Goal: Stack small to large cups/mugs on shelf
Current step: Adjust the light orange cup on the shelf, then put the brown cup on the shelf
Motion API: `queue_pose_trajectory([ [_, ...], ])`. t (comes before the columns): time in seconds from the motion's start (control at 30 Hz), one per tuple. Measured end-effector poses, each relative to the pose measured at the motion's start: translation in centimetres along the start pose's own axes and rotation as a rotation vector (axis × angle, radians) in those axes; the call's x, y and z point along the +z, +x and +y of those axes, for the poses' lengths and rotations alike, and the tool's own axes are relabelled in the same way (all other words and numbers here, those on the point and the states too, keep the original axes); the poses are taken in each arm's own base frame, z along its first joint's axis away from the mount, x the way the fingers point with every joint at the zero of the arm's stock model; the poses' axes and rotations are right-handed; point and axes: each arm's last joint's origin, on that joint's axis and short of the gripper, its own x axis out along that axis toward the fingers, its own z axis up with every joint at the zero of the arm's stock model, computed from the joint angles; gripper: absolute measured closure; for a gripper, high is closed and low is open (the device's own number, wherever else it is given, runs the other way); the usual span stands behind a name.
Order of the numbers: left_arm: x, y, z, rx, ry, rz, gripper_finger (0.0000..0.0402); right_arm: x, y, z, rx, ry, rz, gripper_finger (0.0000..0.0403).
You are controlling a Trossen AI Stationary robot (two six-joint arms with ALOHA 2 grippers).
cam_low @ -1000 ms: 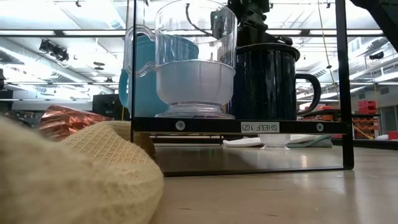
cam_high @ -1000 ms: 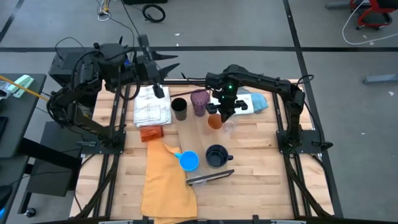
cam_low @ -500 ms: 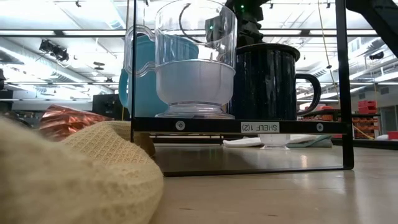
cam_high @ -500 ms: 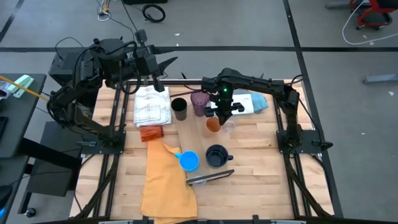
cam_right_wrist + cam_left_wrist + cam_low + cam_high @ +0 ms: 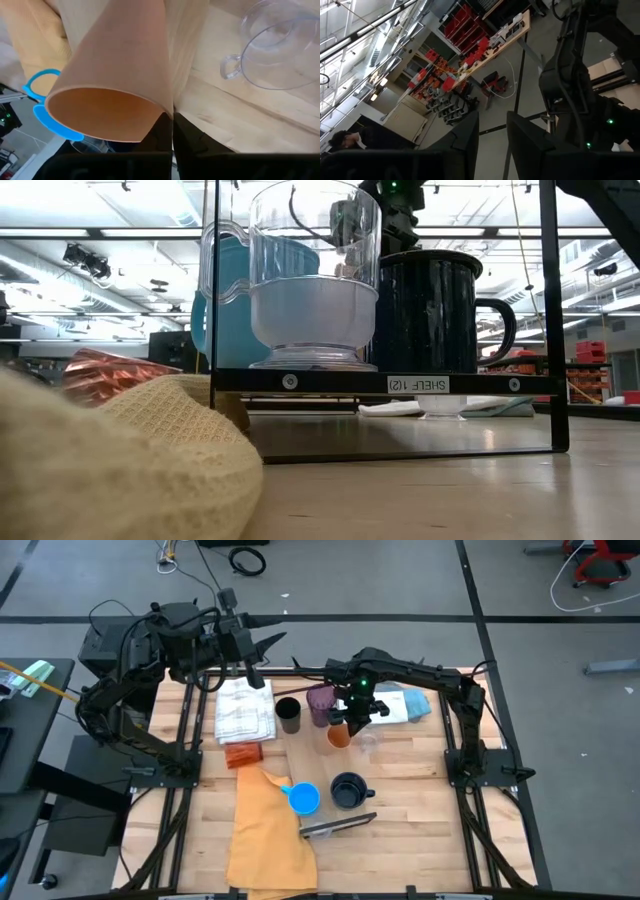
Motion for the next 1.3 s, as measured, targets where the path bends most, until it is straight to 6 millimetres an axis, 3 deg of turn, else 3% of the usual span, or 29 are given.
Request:
queue_pose_trajectory([
  [0.53, -0.2, 0.0, 0.0, 0.007, 0.004, 0.026, 0.0294, 0.0, 0.0, 0.1, 0.016, -0.055, -0.002, 0.0365],
  [1.0, -0.2, 0.0, -0.1, 0.003, 0.004, 0.030, 0.0294, -0.3, -1.6, 1.0, 0.074, -0.129, -0.049, 0.0326],
  [1.13, -0.2, 0.0, -0.1, -0.001, 0.021, 0.035, 0.0294, -1.2, -3.2, 1.6, 0.109, -0.208, -0.063, 0.0320],
  [1.3, -0.7, -0.1, -0.4, -0.015, 0.040, 0.098, 0.0294, -4.2, -7.5, 2.4, 0.150, -0.386, -0.172, 0.0321],
])
